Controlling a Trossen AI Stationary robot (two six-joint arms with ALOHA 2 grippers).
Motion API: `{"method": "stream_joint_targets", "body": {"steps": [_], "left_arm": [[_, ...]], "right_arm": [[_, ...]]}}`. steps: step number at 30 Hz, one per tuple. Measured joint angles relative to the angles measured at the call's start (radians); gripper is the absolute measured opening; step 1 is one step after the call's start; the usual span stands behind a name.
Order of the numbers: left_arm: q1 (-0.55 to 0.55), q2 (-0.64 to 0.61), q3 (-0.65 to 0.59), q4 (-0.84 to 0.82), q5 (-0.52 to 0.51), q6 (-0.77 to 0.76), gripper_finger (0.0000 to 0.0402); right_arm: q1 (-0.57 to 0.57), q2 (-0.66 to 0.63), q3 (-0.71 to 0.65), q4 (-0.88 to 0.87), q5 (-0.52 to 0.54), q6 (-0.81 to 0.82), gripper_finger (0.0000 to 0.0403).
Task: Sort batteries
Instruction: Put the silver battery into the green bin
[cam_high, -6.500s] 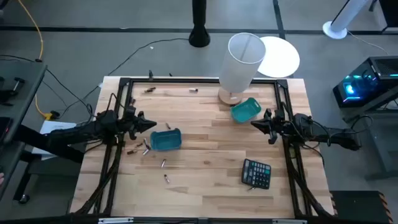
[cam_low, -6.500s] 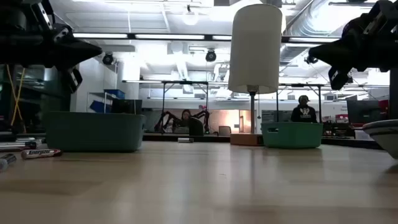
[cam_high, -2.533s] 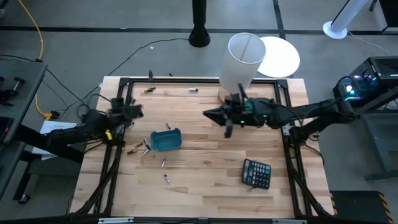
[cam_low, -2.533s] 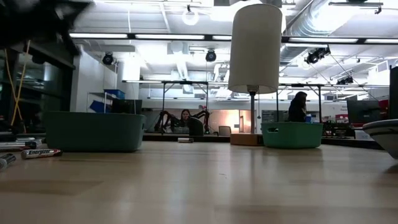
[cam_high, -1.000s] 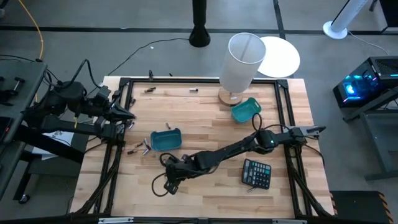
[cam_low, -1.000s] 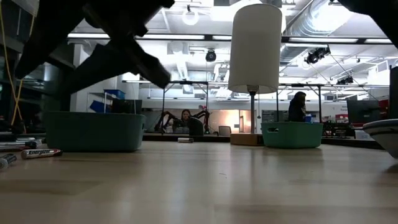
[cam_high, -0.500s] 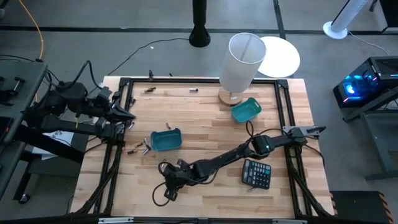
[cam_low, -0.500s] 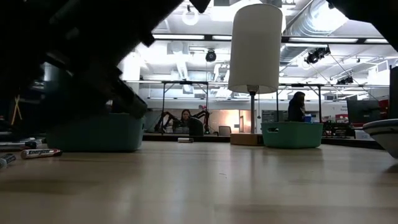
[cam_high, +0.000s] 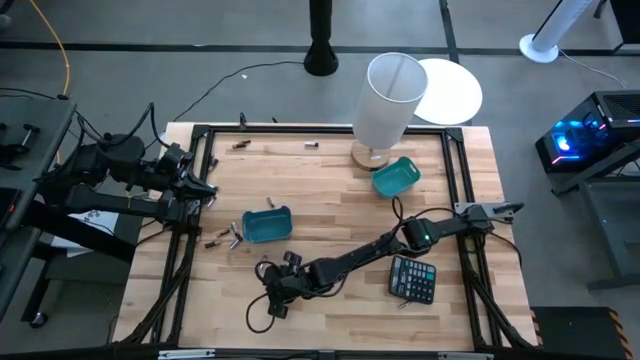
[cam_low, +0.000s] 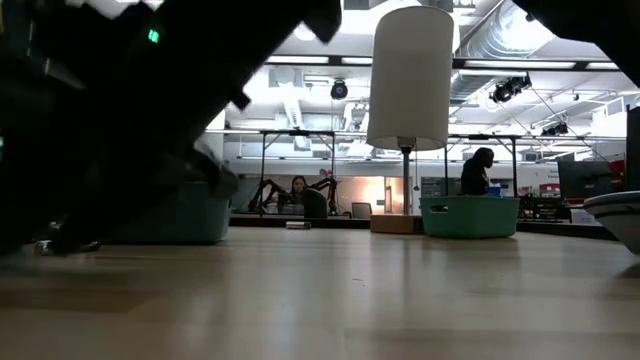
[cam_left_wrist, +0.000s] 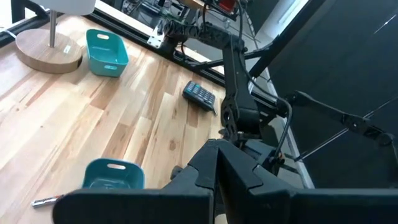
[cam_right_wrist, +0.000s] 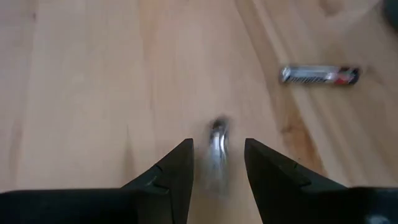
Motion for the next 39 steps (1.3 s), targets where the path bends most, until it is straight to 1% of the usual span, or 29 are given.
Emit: {"method": "stream_joint_targets", "body": {"steps": [3, 7, 12, 15, 17, 18, 20, 21, 24, 26, 28, 32, 35, 37, 39], "left_arm": [[0.0, 0.0, 0.0, 0.0, 0.0, -0.02, 0.0], [0.0, 0.0, 0.0, 0.0, -0.006, -0.025, 0.0], [0.0, 0.0, 0.0, 0.0, -0.023, -0.025, 0.0], [0.0, 0.0, 0.0, 0.0, -0.024, -0.024, 0.0], [0.0, 0.0, 0.0, 0.001, -0.024, -0.024, 0.0], [0.0, 0.0, 0.0, 0.001, -0.025, -0.024, 0.0001], [0.0, 0.0, 0.0, 0.001, -0.031, -0.026, 0.0001], [0.0, 0.0, 0.0, 0.001, -0.034, -0.032, 0.0001], [0.0, 0.003, -0.001, 0.012, -0.055, -0.076, 0.0001], [0.0, 0.006, -0.014, 0.038, -0.061, -0.085, 0.0001], [0.0, 0.01, -0.031, 0.055, -0.06, -0.075, 0.0001], [0.0, 0.023, -0.073, 0.119, -0.06, -0.024, 0.0001], [0.0, 0.026, -0.125, 0.213, -0.052, 0.024, 0.0001], [0.0, 0.028, -0.163, 0.293, -0.042, 0.042, 0.0001], [0.0, 0.031, -0.202, 0.385, -0.023, 0.046, 0.0001]], "right_arm": [[0.005, 0.003, 0.0, 0.02, -0.01, 0.006, 0.0138], [0.007, 0.005, 0.0, 0.006, 0.01, 0.016, 0.0138], [0.008, 0.003, 0.005, -0.099, 0.014, 0.066, 0.0137], [0.008, 0.002, 0.005, -0.128, 0.004, 0.022, 0.0131], [0.006, 0.001, 0.005, -0.144, -0.039, -0.019, 0.011], [0.004, 0.0, 0.006, -0.155, -0.064, -0.022, 0.009], [-0.002, -0.001, 0.006, -0.187, -0.095, 0.006, 0.0034], [-0.007, -0.001, 0.006, -0.197, -0.107, 0.025, 0.002], [-0.018, -0.016, 0.005, -0.22, -0.135, 0.099, 0.0016], [-0.027, -0.042, 0.001, -0.263, -0.15, 0.112, 0.0008], [-0.039, -0.077, -0.004, -0.356, -0.139, 0.115, 0.0007], [-0.059, -0.169, -0.007, -0.628, -0.065, 0.147, 0.0004], [-0.063, -0.247, -0.003, -0.885, 0.008, 0.189, 0.0003], [-0.06, -0.283, -0.003, -1.016, 0.037, 0.226, 0.0002], [-0.057, -0.313, -0.005, -1.104, 0.061, 0.26, 0.0002]]}}
